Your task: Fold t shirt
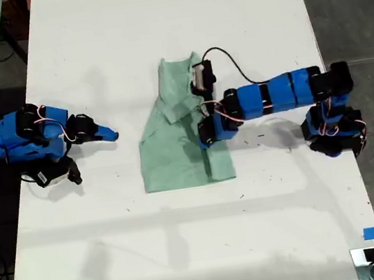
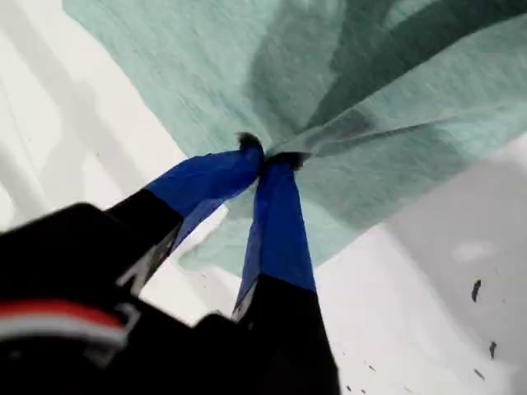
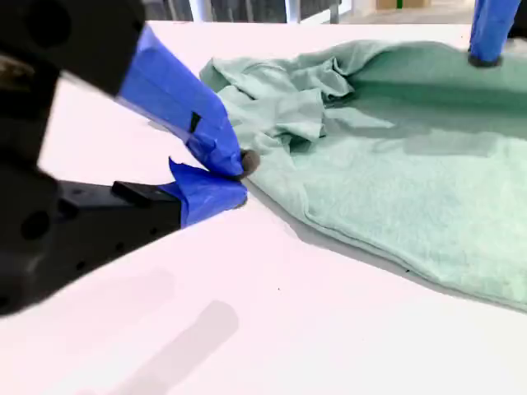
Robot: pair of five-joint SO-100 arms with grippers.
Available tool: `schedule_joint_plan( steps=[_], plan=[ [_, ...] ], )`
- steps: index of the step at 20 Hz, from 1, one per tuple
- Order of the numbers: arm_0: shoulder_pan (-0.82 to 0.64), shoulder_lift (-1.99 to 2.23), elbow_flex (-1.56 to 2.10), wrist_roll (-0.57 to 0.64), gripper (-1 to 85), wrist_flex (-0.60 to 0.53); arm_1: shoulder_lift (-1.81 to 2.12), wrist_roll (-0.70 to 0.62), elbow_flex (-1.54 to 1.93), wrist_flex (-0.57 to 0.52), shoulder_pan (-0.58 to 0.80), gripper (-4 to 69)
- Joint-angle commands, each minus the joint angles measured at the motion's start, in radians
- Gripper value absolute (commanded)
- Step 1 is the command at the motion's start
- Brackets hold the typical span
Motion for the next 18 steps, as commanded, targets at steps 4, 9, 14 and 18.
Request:
schedule_joint_plan(
  steps=[4,9,14,18],
  plan=[
    [0.021,0.008,-0.002,-0.002,-0.1,0.005,0.195,0.072,-0.081,0.334,0.043,1.6],
    [0.02,0.008,-0.002,-0.002,-0.1,0.005,0.989,0.166,0.908,-0.028,0.057,1.6],
    [0.014,0.008,0.0,-0.02,-0.1,0.006,1.655,0.149,1.503,-0.172,0.051,1.8],
    [0.012,0.008,0.0,-0.023,-0.1,0.008,2.071,0.115,1.657,0.041,0.067,1.8]
  ],
)
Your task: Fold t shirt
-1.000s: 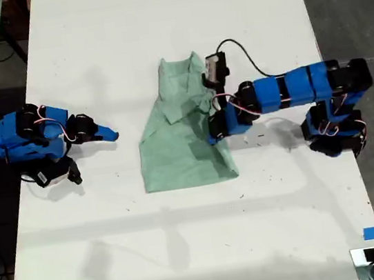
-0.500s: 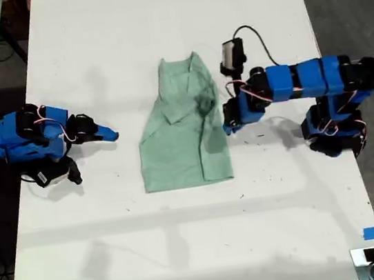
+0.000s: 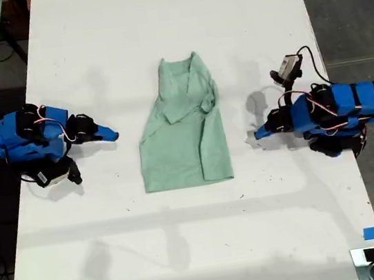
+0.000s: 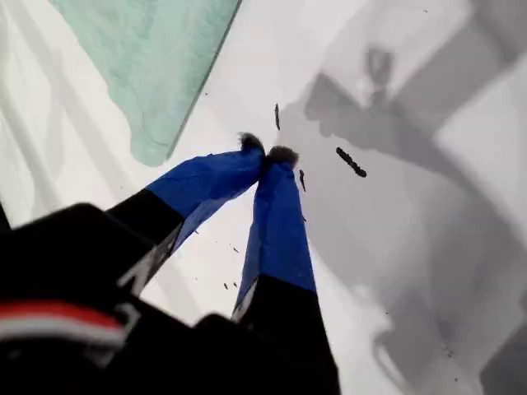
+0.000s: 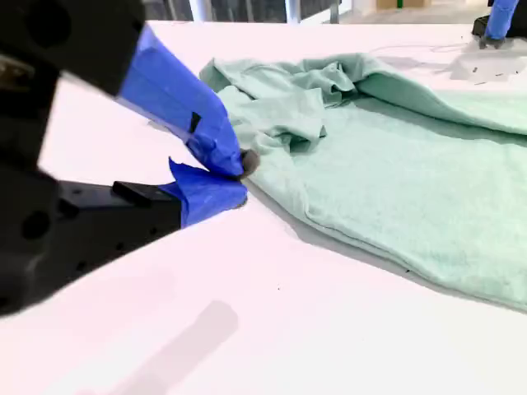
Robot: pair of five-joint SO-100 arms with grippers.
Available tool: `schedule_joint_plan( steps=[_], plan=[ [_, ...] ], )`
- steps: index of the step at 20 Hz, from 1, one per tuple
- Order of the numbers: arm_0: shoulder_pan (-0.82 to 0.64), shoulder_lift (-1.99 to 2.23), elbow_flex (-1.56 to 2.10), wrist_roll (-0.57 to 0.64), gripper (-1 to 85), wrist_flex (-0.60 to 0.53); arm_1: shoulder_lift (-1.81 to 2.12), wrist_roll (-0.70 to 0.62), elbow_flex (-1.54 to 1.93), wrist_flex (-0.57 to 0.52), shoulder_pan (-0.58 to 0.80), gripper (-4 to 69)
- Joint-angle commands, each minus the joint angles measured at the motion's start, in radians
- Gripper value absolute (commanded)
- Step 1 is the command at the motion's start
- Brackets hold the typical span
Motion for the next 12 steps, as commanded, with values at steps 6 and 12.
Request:
schedule_joint_plan(
  steps=[6,12],
  plan=[
    [0.018,0.008,0.003,-0.02,-0.1,0.0,0.153,-0.123,0.149,0.017,0.057,1.8],
    [0.018,0.008,0.005,-0.02,-0.1,-0.002,0.153,-0.104,0.149,0.044,0.057,1.8]
  ],
)
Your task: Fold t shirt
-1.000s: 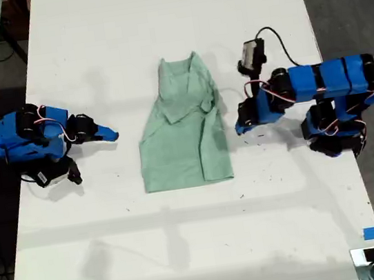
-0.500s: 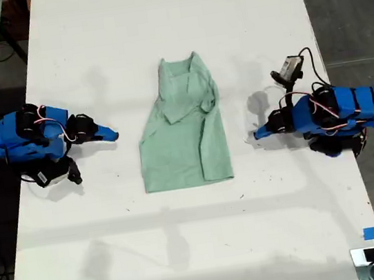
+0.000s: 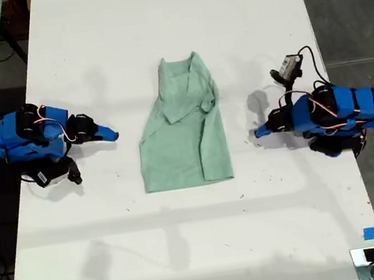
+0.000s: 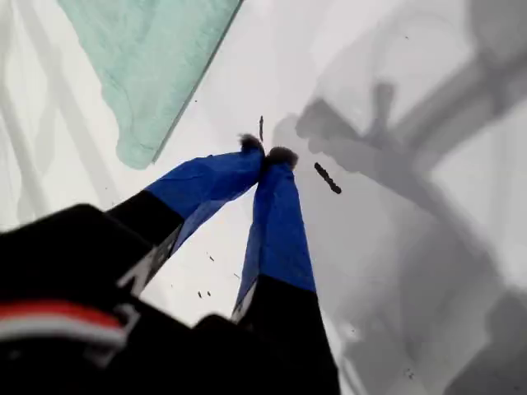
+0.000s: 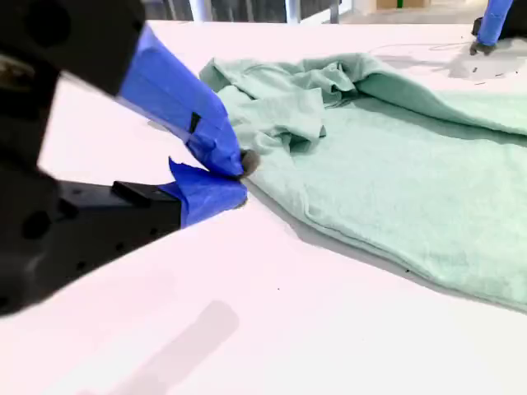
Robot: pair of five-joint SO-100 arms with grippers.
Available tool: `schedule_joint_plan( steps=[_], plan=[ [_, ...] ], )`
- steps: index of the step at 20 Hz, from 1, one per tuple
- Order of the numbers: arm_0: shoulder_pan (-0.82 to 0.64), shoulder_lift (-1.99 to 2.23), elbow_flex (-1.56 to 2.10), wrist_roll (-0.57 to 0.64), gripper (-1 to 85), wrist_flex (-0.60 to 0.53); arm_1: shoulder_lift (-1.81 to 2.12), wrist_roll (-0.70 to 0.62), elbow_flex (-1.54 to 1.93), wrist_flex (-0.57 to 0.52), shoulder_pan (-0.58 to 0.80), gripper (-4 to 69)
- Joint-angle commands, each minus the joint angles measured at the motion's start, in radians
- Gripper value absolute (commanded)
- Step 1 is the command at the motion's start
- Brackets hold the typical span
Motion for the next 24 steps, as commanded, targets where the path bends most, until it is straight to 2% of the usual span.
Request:
schedule_joint_plan(
  steps=[1,9,11,12,14,17,24],
  plan=[
    [0.02,0.008,0.005,-0.021,-0.1,-0.002,0.012,-0.005,0.04,0.006,0.003,1.8],
    [0.009,0.008,0.014,-0.043,-0.1,-0.002,0.012,0.002,0.04,0.011,0.003,1.8],
    [0.061,0.006,0.031,-0.268,-0.1,0.006,0.012,0.002,0.04,0.011,0.003,1.8],
    [0.08,0.006,0.029,-0.281,0.7,0.003,0.012,0.002,0.04,0.011,0.003,1.8],
    [0.078,0.006,0.02,-0.161,6.5,0.023,0.012,-0.002,0.04,0.011,0.006,1.8],
    [0.064,0.006,0.02,-0.155,10.8,0.023,0.012,0.008,0.04,0.012,0.0,1.8],
    [0.058,0.006,0.02,-0.155,11.3,0.023,0.012,0.029,0.041,0.018,-0.002,1.8]
  ],
)
